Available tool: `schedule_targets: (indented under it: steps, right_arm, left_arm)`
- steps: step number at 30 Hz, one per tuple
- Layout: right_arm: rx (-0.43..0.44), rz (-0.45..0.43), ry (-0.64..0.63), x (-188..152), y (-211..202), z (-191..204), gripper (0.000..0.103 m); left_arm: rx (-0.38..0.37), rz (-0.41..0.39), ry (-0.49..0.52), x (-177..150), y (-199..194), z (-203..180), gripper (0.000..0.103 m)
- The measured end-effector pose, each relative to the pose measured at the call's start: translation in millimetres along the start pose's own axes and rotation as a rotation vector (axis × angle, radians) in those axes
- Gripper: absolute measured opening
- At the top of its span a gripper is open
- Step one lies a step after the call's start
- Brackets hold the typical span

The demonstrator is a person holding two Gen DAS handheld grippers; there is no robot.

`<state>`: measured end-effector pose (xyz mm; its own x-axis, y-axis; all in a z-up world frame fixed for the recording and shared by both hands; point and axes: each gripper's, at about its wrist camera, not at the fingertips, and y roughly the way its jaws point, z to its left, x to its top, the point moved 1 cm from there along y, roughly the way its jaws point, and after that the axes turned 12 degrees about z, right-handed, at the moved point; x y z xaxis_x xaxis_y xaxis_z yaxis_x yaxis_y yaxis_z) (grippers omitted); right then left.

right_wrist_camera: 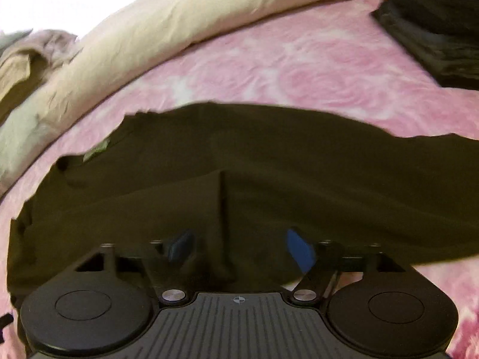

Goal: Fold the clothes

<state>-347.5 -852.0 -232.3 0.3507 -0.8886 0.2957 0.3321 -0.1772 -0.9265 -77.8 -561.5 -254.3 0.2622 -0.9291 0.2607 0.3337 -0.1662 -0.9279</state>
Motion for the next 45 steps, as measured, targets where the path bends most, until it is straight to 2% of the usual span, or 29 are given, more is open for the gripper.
schedule_targets:
  steps: [3, 8, 12, 17, 23, 28, 31, 32, 34, 35, 36, 38, 40, 43, 45]
  right_arm:
    - [0.030, 0.001, -0.010, -11, -9, -3, 0.072]
    - [0.065, -0.009, 0.135, -33, -27, -40, 0.072]
    - [0.020, -0.087, 0.307, -53, -56, -102, 0.072]
    - [-0.043, -0.205, 0.540, -69, -94, -207, 0.072]
    - [-0.059, -0.295, 0.703, -72, -102, -307, 0.072]
    - [0.007, -0.347, 0.787, -68, -86, -359, 0.071]
    - [0.084, -0.422, 0.843, -69, -76, -384, 0.063]
    - [0.104, -0.439, 0.864, -71, -75, -390, 0.061]
    - [0.125, -0.459, 0.902, -73, -74, -399, 0.041]
    - [0.122, -0.451, 0.910, -73, -75, -401, 0.024]
    - [0.119, -0.442, 0.915, -73, -76, -402, 0.013]
    - [0.100, -0.431, 0.897, -72, -82, -397, 0.007]
    - [0.065, -0.425, 0.845, -65, -93, -383, 0.007]
    - [0.014, -0.418, 0.703, -40, -114, -339, 0.006]
    - [-0.019, -0.431, 0.526, -15, -131, -288, 0.006]
  left_arm:
    - [-0.031, -0.017, 0.054, 13, -2, -22, 0.067]
    - [-0.078, -0.056, 0.133, 35, -11, -56, 0.067]
    - [-0.087, -0.079, 0.201, 48, -25, -83, 0.067]
    - [-0.087, -0.107, 0.304, 62, -39, -126, 0.067]
    - [-0.128, -0.133, 0.418, 83, -54, -194, 0.067]
    - [-0.173, -0.146, 0.501, 92, -60, -245, 0.067]
    - [-0.177, -0.146, 0.538, 93, -58, -265, 0.067]
    - [-0.177, -0.145, 0.546, 93, -56, -268, 0.067]
    - [-0.176, -0.143, 0.555, 95, -53, -269, 0.067]
    - [-0.175, -0.142, 0.556, 96, -53, -268, 0.067]
    - [-0.175, -0.143, 0.554, 97, -53, -266, 0.067]
    - [-0.173, -0.147, 0.545, 98, -54, -259, 0.067]
    - [-0.172, -0.152, 0.527, 100, -56, -249, 0.067]
    - [-0.168, -0.165, 0.490, 100, -60, -231, 0.067]
    - [-0.163, -0.170, 0.459, 97, -63, -216, 0.067]
